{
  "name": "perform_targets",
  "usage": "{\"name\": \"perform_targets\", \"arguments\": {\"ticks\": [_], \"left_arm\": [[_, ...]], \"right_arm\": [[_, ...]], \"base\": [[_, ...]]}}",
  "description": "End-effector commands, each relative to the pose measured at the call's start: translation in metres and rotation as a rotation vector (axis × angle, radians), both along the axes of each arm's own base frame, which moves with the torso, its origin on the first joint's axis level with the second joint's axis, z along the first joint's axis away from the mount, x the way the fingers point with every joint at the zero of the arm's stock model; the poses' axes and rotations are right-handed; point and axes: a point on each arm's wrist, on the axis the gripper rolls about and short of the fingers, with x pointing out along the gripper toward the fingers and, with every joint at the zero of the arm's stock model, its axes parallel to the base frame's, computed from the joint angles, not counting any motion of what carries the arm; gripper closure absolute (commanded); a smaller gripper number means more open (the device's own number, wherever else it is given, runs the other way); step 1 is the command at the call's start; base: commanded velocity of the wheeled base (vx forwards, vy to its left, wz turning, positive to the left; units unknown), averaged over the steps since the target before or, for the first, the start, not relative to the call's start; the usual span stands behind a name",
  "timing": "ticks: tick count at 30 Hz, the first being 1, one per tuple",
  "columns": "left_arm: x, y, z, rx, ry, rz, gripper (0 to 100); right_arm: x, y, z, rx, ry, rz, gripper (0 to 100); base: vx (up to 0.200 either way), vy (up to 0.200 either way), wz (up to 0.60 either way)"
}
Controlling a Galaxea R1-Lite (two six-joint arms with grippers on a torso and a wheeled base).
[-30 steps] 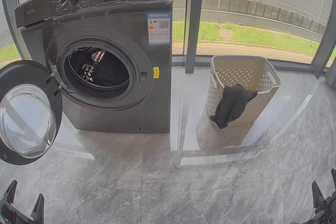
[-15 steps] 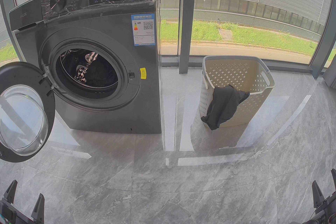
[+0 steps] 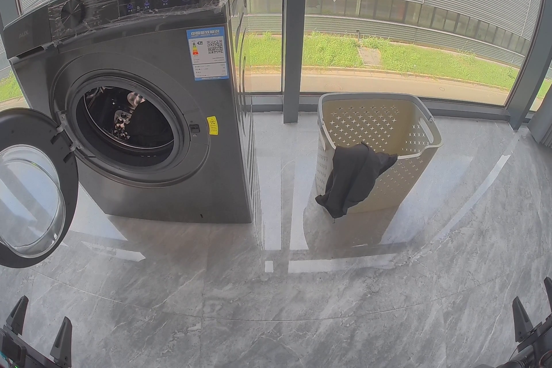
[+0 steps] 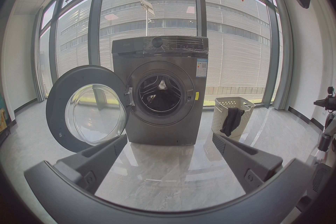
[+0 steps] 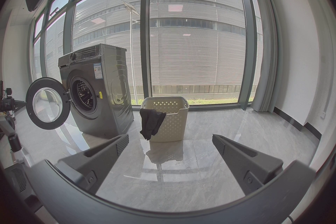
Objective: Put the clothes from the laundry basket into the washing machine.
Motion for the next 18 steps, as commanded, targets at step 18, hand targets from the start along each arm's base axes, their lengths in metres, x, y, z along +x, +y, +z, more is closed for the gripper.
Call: {"name": "perform_targets", "arguments": {"ticks": [18], "left_arm": [[0.0001, 0.0000, -0.0050, 0.000, 0.001, 0.002, 0]], "right_arm": [[0.0002, 0.0000, -0.0053, 0.000, 0.004, 0.000, 0]], "base": [[0.122, -0.044, 0.00]]}}
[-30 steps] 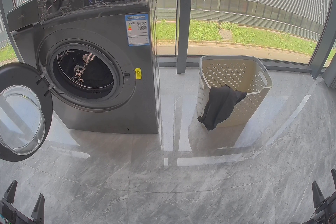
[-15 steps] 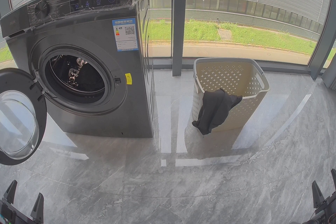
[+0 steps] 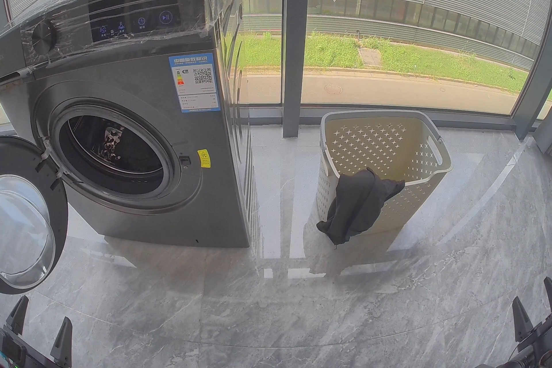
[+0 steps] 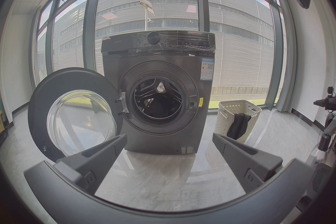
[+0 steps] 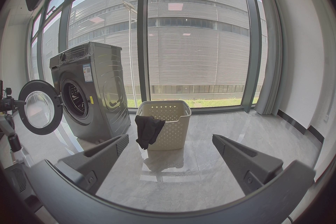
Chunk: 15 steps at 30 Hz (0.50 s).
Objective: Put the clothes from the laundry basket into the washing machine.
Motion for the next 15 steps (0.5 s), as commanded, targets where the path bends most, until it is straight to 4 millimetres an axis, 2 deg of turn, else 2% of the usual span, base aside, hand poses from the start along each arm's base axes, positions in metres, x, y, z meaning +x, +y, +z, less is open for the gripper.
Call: {"name": "perform_targets", "arguments": {"ticks": [1, 15], "left_arm": [[0.0001, 0.0000, -0.0052, 0.001, 0.002, 0.000, 0], [0.0001, -0.0001, -0.0054, 0.008, 0.004, -0.002, 0]], "right_arm": [[0.0001, 0.0000, -0.0054, 0.000, 0.003, 0.000, 0], [0.0001, 0.0000, -0.0054, 0.000, 0.003, 0.000, 0]], "base": [[0.000, -0.200, 0.00], [0.000, -0.200, 0.00]]}}
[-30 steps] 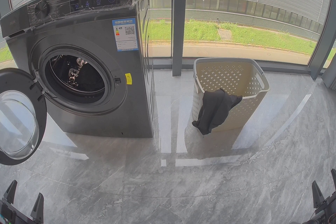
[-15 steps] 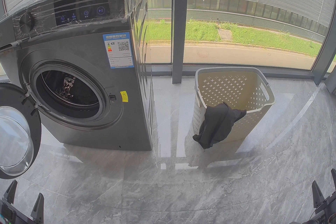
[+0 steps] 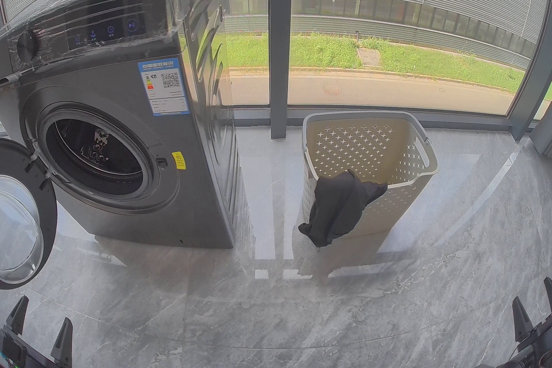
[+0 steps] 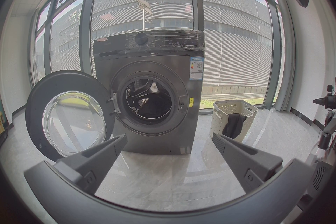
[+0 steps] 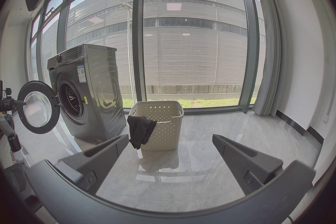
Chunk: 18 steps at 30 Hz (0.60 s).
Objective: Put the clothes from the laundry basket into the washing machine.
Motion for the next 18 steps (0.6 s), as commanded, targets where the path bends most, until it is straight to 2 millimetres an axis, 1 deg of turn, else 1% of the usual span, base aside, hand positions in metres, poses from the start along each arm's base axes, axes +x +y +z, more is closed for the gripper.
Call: {"name": "perform_targets", "arguments": {"ticks": [1, 2, 8, 18], "left_arm": [[0.0001, 0.0000, -0.0052, -0.004, 0.002, 0.001, 0], [0.0001, 0.0000, -0.0051, -0.007, 0.000, 0.001, 0], [0.0001, 0.0000, -0.0051, -0.006, 0.000, 0.000, 0], [0.0001, 0.0000, -0.0051, -0.006, 0.000, 0.000, 0]], "right_arm": [[0.0001, 0.0000, -0.0053, 0.000, 0.002, 0.001, 0], [0.0001, 0.0000, -0.0051, 0.000, 0.001, 0.001, 0], [0.0001, 0.0000, -0.0053, 0.000, 0.002, -0.001, 0], [0.0001, 0.0000, -0.0051, 0.009, 0.001, -0.007, 0]], "base": [[0.000, -0.200, 0.00], [0.000, -0.200, 0.00], [0.000, 0.000, 0.00], [0.200, 0.000, 0.00]]}}
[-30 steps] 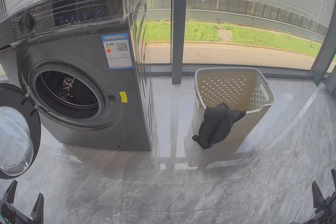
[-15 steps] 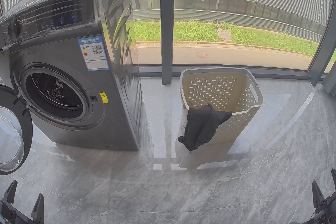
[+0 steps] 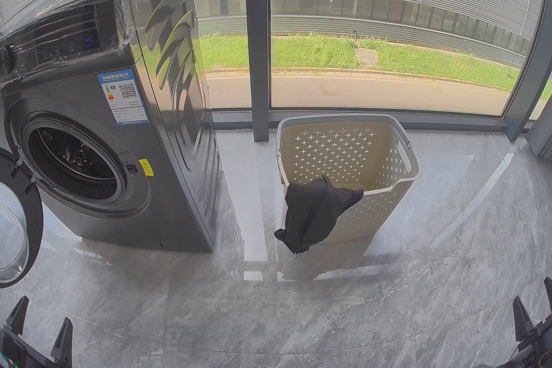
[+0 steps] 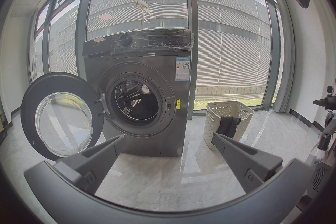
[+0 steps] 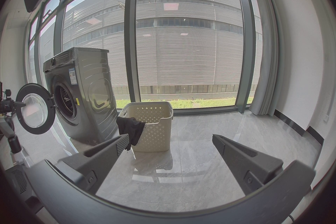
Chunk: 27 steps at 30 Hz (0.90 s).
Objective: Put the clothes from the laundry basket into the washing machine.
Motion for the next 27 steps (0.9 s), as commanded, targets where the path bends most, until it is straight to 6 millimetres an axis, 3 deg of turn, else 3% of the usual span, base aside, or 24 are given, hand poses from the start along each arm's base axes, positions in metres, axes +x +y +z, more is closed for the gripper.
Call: {"name": "perform_targets", "arguments": {"ticks": [1, 4, 6, 7, 9, 12, 19, 23, 24, 25, 27], "left_arm": [[0.000, 0.000, -0.005, 0.001, 0.000, 0.000, 0], [0.000, 0.000, -0.005, 0.001, 0.002, 0.000, 0], [0.000, 0.000, -0.005, 0.001, 0.000, 0.000, 0], [0.000, 0.000, -0.005, 0.001, 0.000, 0.000, 0], [0.000, 0.000, -0.005, 0.005, 0.002, 0.000, 0], [0.000, 0.000, -0.005, 0.010, 0.002, -0.002, 0], [0.000, 0.000, -0.005, 0.009, 0.002, -0.002, 0], [0.000, 0.000, -0.005, 0.005, 0.002, 0.002, 0], [0.000, 0.000, -0.005, 0.005, 0.002, 0.002, 0], [0.000, 0.000, -0.005, 0.005, 0.001, 0.002, 0], [0.000, 0.000, -0.005, 0.005, 0.001, 0.002, 0]], "right_arm": [[0.000, 0.000, -0.005, -0.003, 0.000, 0.002, 0], [0.000, 0.000, -0.002, -0.017, -0.021, 0.005, 0], [-0.012, 0.000, 0.034, -0.020, -0.176, 0.011, 0], [-0.022, 0.001, 0.061, -0.020, -0.251, 0.027, 0], [-0.024, 0.001, 0.090, -0.022, -0.218, 0.069, 0], [-0.006, 0.001, 0.108, 0.004, -0.075, 0.202, 0], [0.064, 0.016, 0.100, 0.056, 0.321, 0.488, 0], [0.107, 0.033, 0.092, 0.062, 0.455, 0.563, 0], [0.107, 0.033, 0.092, 0.062, 0.455, 0.563, 0], [0.133, 0.044, 0.081, 0.086, 0.529, 0.569, 0], [0.151, 0.051, 0.069, 0.094, 0.563, 0.568, 0]], "base": [[0.200, 0.000, 0.00], [0.200, 0.000, 0.00], [0.200, 0.000, 0.00], [0.200, 0.000, 0.00], [0.200, 0.000, 0.00], [0.133, 0.000, 0.00], [0.000, 0.000, 0.00], [0.000, 0.000, 0.00], [0.000, 0.000, 0.00], [0.000, 0.000, 0.00], [0.000, 0.000, 0.00]]}}
